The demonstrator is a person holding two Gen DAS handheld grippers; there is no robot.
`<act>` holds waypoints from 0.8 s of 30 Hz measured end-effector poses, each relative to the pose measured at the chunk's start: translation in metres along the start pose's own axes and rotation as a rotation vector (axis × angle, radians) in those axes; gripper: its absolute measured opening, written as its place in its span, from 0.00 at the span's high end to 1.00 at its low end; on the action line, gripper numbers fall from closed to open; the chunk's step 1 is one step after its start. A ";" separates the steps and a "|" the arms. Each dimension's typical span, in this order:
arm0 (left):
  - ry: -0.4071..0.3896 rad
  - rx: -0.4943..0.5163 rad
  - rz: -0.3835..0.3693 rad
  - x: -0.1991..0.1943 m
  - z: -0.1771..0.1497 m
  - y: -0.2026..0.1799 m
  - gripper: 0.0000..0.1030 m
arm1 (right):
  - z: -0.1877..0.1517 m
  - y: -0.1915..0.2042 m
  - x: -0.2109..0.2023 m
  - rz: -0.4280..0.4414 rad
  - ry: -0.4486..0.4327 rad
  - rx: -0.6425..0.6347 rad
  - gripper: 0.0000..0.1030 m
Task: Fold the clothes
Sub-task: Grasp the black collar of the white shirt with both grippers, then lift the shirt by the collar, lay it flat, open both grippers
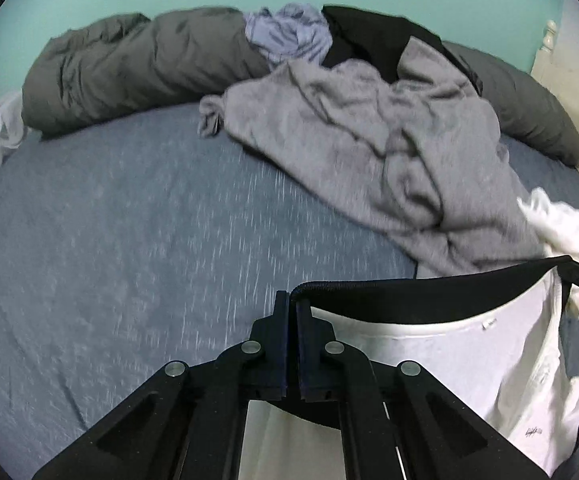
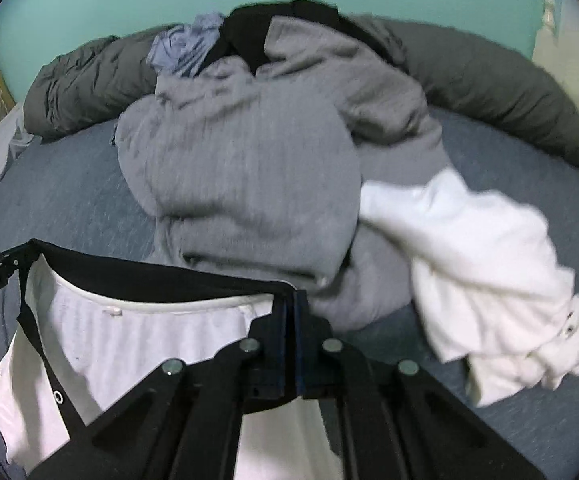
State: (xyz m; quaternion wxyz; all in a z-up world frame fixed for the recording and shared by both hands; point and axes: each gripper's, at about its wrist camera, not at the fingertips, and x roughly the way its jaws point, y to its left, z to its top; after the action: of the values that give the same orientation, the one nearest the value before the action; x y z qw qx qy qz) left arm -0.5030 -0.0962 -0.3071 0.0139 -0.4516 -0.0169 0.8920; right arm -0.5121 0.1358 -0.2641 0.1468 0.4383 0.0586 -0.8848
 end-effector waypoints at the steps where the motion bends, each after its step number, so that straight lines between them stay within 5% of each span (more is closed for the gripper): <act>1: 0.002 0.000 -0.002 0.002 0.005 -0.001 0.97 | 0.004 -0.001 0.000 -0.006 -0.001 0.001 0.97; 8: 0.033 0.012 0.010 0.028 0.014 -0.010 0.97 | 0.013 -0.001 0.027 -0.059 0.041 -0.026 0.97; 18: 0.063 -0.054 -0.041 0.064 -0.008 -0.002 0.92 | 0.003 0.000 0.065 0.045 0.080 -0.031 0.91; 24: 0.005 -0.074 -0.042 0.043 -0.001 0.001 0.40 | 0.004 -0.004 0.059 0.086 0.099 -0.004 0.64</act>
State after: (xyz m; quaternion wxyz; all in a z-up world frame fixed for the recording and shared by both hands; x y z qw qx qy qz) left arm -0.5275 -0.0952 -0.3425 0.0161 -0.4537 -0.0595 0.8890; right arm -0.5507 0.1266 -0.3084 0.1823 0.4835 0.0486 -0.8548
